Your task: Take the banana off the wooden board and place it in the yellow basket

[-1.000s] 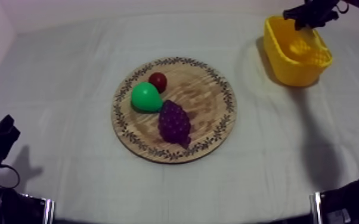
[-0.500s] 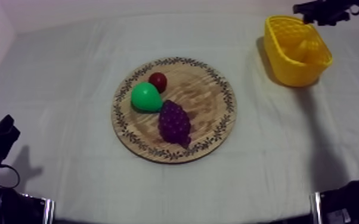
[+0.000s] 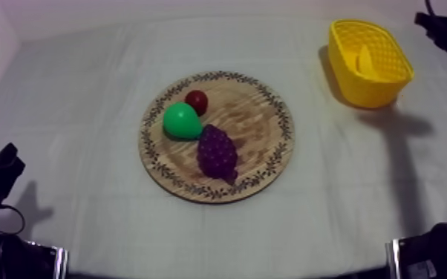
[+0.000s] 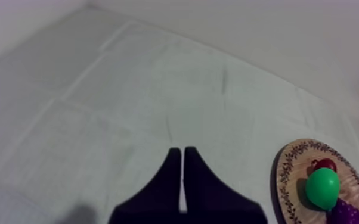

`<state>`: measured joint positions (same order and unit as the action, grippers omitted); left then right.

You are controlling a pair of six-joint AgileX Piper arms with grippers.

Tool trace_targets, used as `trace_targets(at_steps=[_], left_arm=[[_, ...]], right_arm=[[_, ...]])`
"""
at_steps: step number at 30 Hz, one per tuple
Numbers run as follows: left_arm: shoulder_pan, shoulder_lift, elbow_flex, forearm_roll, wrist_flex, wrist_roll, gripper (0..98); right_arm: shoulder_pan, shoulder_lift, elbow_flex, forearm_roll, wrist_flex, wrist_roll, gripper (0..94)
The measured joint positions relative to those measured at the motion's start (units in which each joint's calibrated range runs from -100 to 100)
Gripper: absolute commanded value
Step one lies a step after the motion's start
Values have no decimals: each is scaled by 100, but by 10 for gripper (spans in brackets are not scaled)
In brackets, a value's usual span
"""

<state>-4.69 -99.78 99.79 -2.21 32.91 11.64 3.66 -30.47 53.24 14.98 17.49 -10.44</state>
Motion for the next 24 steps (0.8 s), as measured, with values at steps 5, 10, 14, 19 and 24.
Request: trace_targets(at_steps=[5, 10, 14, 19, 24], left_arm=[[0, 0, 0, 0, 0, 0, 1], [0, 0, 0, 0, 0, 0, 1], [0, 0, 0, 0, 0, 0, 1], [0, 0, 0, 0, 0, 0, 1], [0, 0, 0, 0, 0, 0, 1]], right_arm=[[-81, -1598, 1392, -633, -162, 434, 9], [-249, -3104, 2642, -1403, 99, 1186, 8], [-381, -4087, 3529, -1498, 138, 1615, 6], [-480, -5188, 4427, -1498, 543, 1874, 4], [-541, -5952, 4663, -1615, 1239, 1733, 4]])
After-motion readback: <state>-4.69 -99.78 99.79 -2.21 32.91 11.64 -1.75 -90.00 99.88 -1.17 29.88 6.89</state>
